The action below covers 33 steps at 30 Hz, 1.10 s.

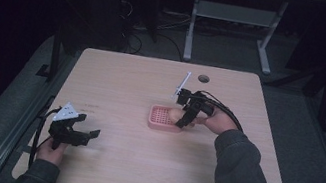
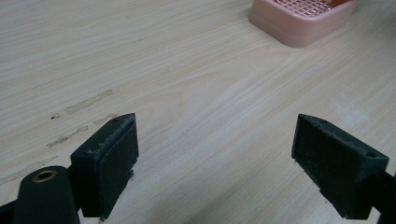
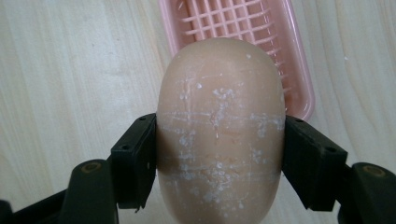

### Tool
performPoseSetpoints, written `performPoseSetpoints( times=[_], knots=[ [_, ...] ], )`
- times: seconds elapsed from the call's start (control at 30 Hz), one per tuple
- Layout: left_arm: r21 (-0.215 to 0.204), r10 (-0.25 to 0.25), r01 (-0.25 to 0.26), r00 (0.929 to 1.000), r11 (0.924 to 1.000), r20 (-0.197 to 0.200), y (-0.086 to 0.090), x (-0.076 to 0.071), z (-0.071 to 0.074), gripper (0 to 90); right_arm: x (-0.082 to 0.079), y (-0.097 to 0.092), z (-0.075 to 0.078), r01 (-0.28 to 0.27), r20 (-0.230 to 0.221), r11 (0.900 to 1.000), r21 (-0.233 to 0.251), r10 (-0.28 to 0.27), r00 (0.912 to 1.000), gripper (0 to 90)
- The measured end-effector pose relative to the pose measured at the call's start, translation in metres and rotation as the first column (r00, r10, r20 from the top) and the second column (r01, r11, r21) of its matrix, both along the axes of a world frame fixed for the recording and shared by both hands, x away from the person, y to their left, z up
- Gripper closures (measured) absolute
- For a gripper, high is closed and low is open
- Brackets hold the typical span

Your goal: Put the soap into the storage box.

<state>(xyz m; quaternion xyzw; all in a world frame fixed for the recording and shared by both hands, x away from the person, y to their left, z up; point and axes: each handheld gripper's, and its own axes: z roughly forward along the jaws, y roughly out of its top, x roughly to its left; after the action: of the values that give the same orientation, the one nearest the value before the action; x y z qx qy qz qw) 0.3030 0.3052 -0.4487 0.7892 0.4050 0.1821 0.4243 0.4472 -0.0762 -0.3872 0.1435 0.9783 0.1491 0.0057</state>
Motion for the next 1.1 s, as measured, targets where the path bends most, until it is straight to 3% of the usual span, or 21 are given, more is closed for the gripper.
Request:
performPoseSetpoints(
  times=[0.27,0.37,0.53,0.67,1.1],
  knots=[
    [-0.001,-0.001,0.001,1.0,1.0,0.0,0.0,0.0,0.0,14.3,0.008,0.009,0.005,-0.014,-0.002,0.9999,0.008,0.014,0.9999,31.9],
    [-0.001,-0.001,0.001,1.0,1.0,0.0,0.0,0.0,0.0,14.3,0.01,0.015,0.007,-0.022,0.001,0.9996,-0.017,0.022,0.9998,31.9],
    [-0.001,0.0,0.0,1.0,1.0,0.001,0.0,0.0,0.0,14.3,0.015,0.022,0.01,-0.03,-0.003,0.9995,-0.004,0.03,0.9995,31.9],
    [0.005,-0.001,0.001,1.0,1.0,0.002,0.0,0.0,0.0,14.3,0.018,0.032,0.01,-0.049,0.004,0.9985,-0.025,0.049,0.9988,31.9],
    [0.003,-0.002,0.002,1.0,1.0,-0.001,0.0,0.0,0.0,14.3,0.025,0.051,-0.006,-0.074,-0.016,0.9961,-0.047,0.074,0.9972,31.8]
  ],
)
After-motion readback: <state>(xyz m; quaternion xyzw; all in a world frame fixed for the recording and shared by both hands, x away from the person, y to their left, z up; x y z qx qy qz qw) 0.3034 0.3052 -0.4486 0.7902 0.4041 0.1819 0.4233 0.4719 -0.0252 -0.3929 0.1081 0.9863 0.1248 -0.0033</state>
